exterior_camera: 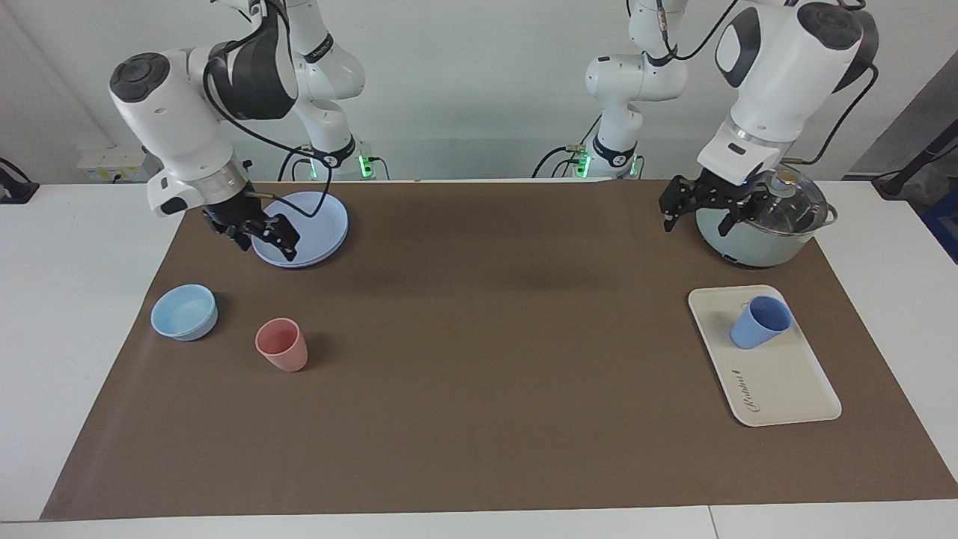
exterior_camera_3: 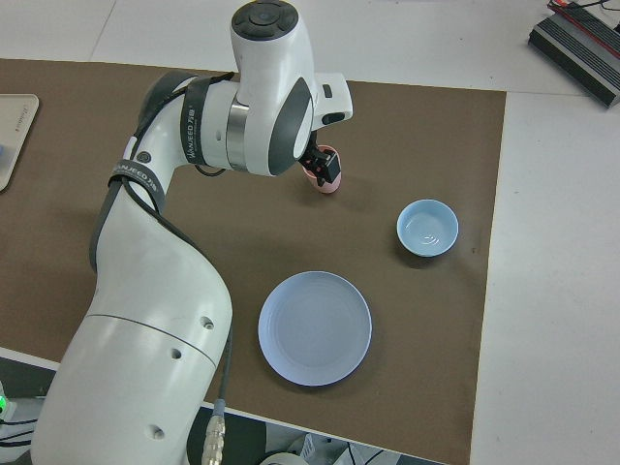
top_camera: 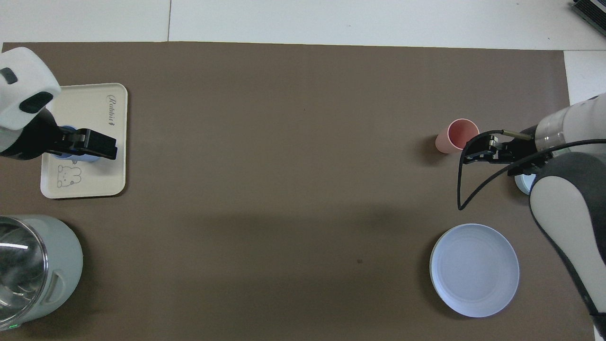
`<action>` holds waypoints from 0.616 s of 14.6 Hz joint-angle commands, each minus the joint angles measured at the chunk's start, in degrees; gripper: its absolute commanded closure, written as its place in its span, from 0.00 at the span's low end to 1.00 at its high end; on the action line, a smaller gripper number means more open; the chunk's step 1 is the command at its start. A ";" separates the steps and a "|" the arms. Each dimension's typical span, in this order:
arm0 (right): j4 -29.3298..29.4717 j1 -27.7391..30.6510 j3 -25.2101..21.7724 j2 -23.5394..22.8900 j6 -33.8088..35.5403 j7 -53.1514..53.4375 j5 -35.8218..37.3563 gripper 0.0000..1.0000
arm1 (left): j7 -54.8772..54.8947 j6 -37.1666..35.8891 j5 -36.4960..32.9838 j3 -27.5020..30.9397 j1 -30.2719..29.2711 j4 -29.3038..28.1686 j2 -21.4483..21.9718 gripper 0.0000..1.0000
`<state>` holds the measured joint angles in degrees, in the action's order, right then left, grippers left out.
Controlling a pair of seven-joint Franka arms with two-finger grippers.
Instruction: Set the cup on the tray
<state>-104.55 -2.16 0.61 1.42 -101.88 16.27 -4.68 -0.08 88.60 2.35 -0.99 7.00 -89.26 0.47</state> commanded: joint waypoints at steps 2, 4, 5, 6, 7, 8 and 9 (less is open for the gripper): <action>7.67 0.40 0.01 -0.19 7.64 -2.30 3.34 0.01 | 1.05 -6.41 -1.29 0.28 -1.28 4.27 -0.29 0.00; 13.12 0.49 0.62 -1.06 11.86 -2.47 6.25 0.01 | 2.88 -0.57 -1.12 -0.07 -1.28 0.70 2.41 0.00; 15.32 0.58 0.62 -1.33 13.62 -2.73 6.43 0.01 | 5.33 1.82 -1.29 -0.07 -1.63 -3.16 3.91 0.00; 16.82 0.58 0.62 -1.33 14.95 -2.74 6.52 0.01 | 7.44 2.19 -1.47 -0.07 -2.42 -4.42 4.71 0.00; 17.45 0.66 0.62 -1.07 16.00 -2.82 6.52 0.01 | 8.68 1.59 -1.64 0.02 -3.04 -4.34 4.72 0.00; 17.45 0.67 0.62 -0.55 16.88 -2.82 6.52 0.01 | 8.95 1.93 -2.43 -0.07 -3.30 -4.52 4.80 0.00; 17.45 0.67 0.62 -0.28 17.59 -3.35 6.44 0.01 | 9.04 2.54 -2.52 -0.07 -3.74 -5.22 4.98 0.00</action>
<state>-88.71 -2.06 0.67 1.66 -86.36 15.12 0.37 7.11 88.67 1.30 -0.51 4.68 -90.67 2.69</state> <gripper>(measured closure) 0.004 0.000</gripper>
